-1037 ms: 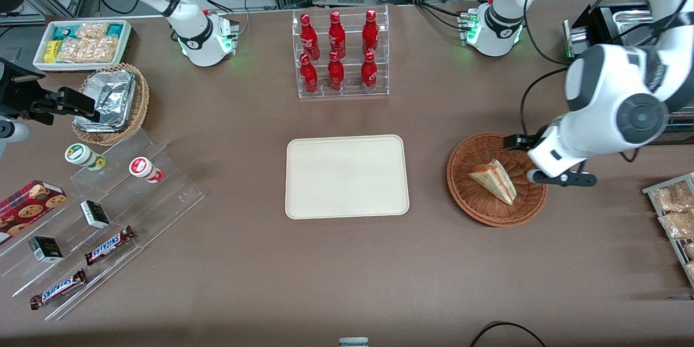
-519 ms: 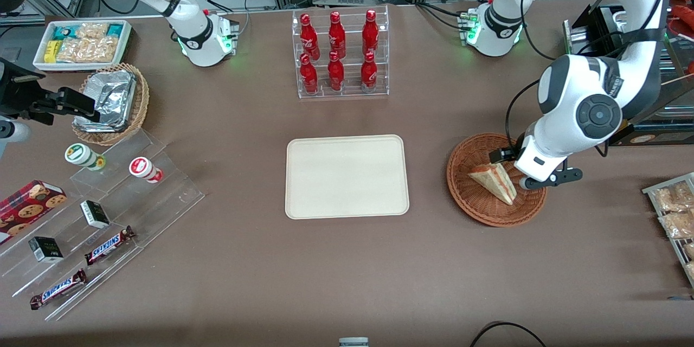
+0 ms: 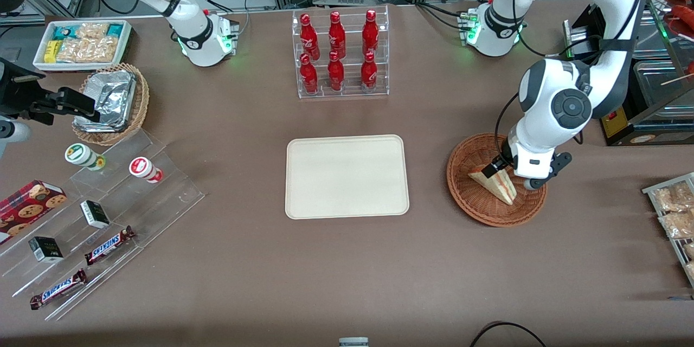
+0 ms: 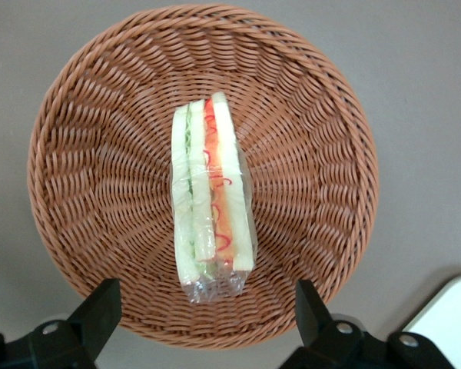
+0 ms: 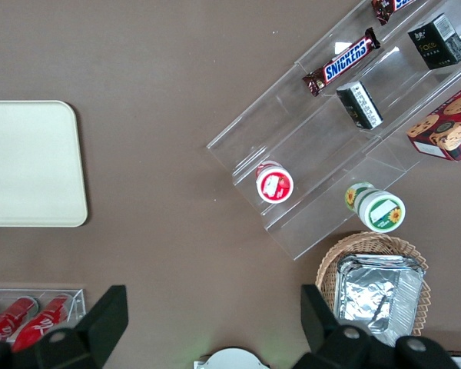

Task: Place sandwich from basket to tray
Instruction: 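Lower the open left gripper around the wrapped sandwich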

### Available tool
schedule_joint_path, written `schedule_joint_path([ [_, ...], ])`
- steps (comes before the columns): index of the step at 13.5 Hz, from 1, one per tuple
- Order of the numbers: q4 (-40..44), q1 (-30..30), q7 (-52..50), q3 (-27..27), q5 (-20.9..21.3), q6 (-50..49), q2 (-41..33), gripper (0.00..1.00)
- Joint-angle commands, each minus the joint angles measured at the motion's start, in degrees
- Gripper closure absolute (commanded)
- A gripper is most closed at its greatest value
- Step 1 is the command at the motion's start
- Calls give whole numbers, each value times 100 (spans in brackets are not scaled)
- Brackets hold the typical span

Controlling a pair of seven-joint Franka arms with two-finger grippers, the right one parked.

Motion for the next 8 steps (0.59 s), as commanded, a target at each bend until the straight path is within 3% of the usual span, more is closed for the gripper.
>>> schedule_joint_path([
  [1, -212, -31, -435, 33, 79, 220, -74, 0],
  [8, -336, -13, -1032, 42, 71, 782, 224, 0],
])
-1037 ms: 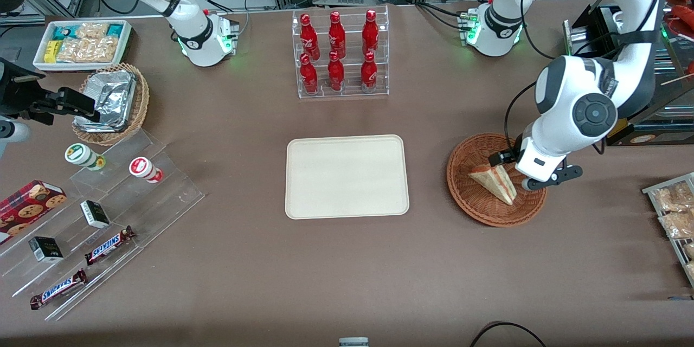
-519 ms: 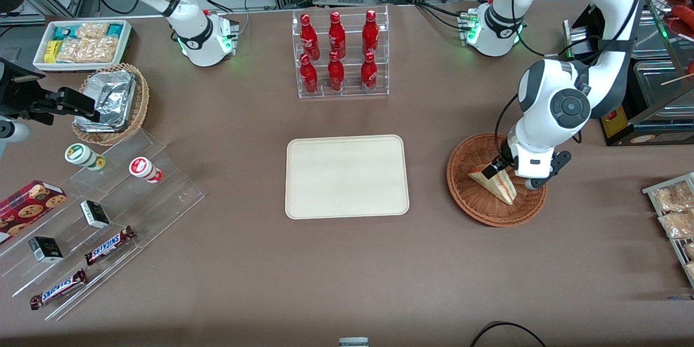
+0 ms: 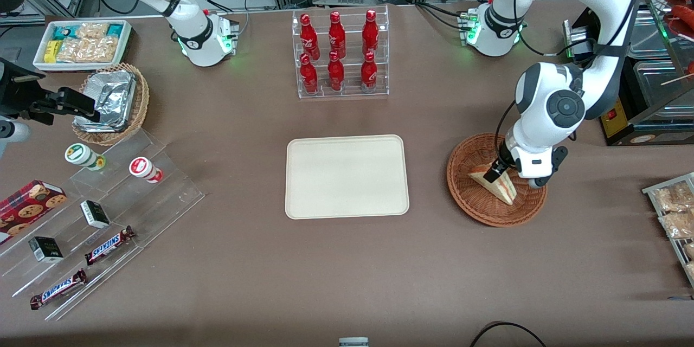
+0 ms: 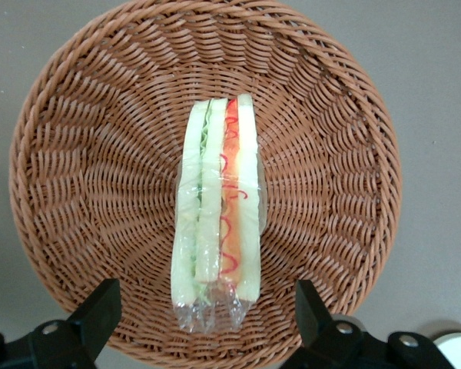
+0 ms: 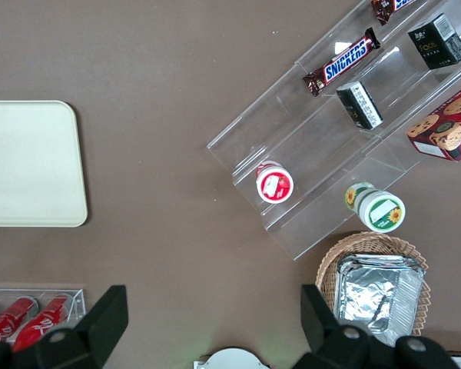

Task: Place sandwich from basket to tray
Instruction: 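Lower the open left gripper around the wrapped sandwich, then close the left gripper on the sandwich and lift it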

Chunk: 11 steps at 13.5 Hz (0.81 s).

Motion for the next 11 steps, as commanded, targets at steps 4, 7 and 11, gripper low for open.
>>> schedule_joint_path([
  [4, -52, -31, -319, 22, 79, 514, 396, 0],
  [7, -52, -22, -319, 22, 80, 550, 519, 0],
  [11, -61, -5, -276, 31, 80, 261, 406, 100],
])
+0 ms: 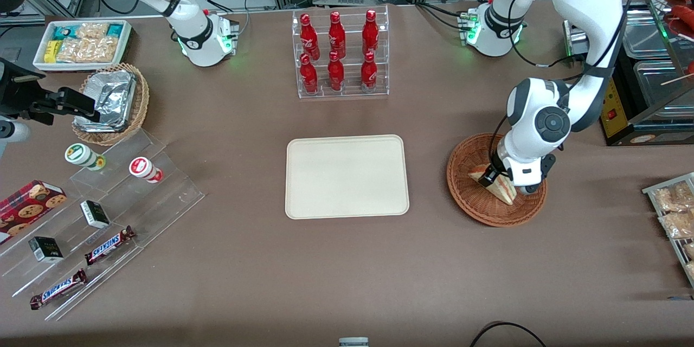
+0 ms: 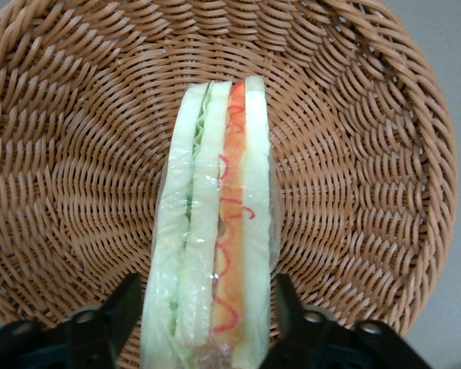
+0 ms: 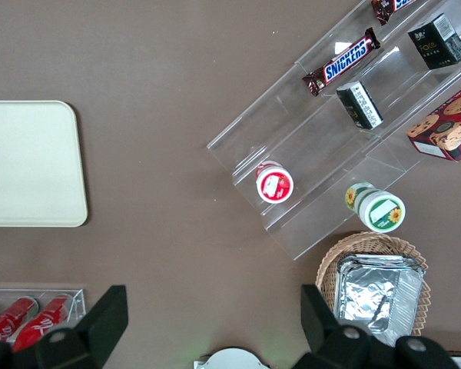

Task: Place sandwich from basket to tray
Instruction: 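Close the left gripper on the sandwich and lift it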

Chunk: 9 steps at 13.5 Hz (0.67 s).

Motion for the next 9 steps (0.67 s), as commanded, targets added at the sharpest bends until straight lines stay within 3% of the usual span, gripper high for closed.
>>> schedule_joint_path([
  [1, -9, -5, -45, 24, 79, -251, -187, 100],
  [4, 262, -5, 95, 24, 79, -716, -266, 100],
  [9, 1387, -162, 131, -46, 53, -2008, -187, 100],
])
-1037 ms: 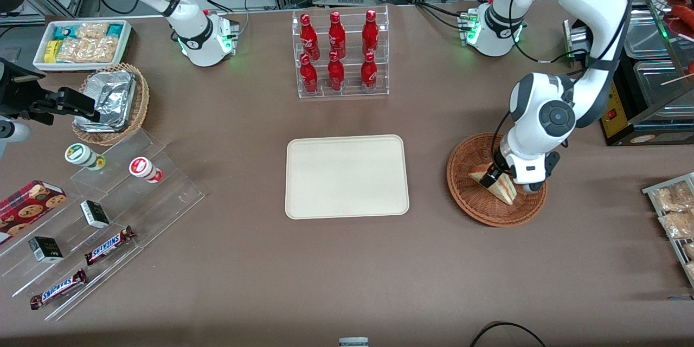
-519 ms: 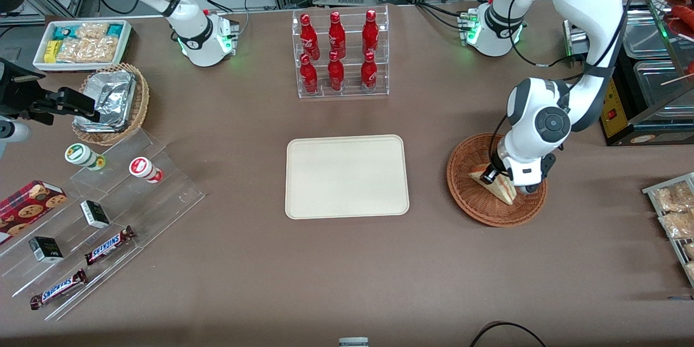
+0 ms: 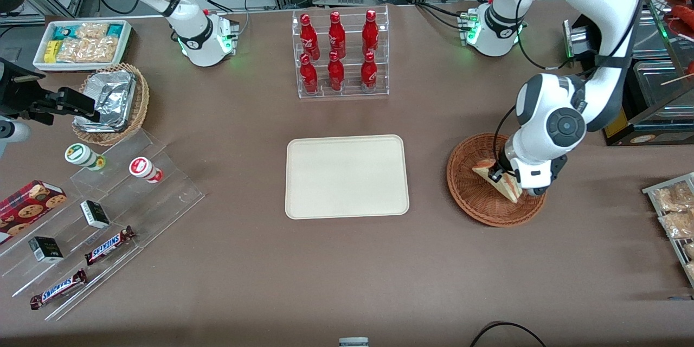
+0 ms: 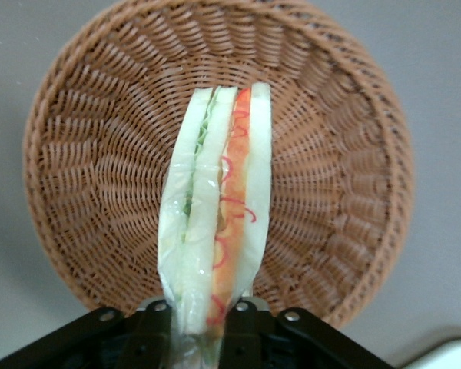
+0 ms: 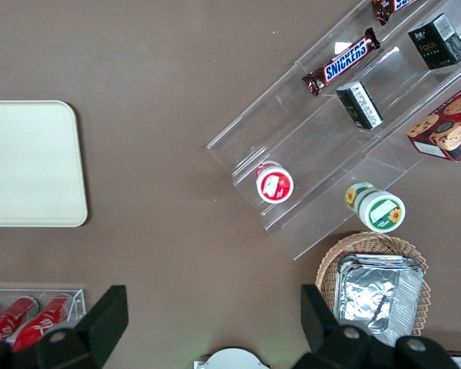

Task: Place sandwich from basket to tray
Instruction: 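Close the left gripper on the sandwich and lift it, then carry the sandwich with the left gripper over the cream tray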

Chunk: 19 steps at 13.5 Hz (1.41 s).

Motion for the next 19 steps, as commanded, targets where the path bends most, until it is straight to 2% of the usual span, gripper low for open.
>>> schedule_joint_path([
  [1, 666, -243, 120, -18, 61, -607, 79, 100],
  [4, 1150, -638, 726, -18, 52, -925, 237, 100],
  [7, 1642, -1279, 859, -9, 87, -934, 702, 100],
  [11, 2363, -2176, 789, -9, 438, -925, 1545, 100],
  [16, 3145, -2923, 772, -18, 386, -838, 2372, 100],
  [19, 3585, -3275, 307, -18, 351, -820, 2689, 100],
])
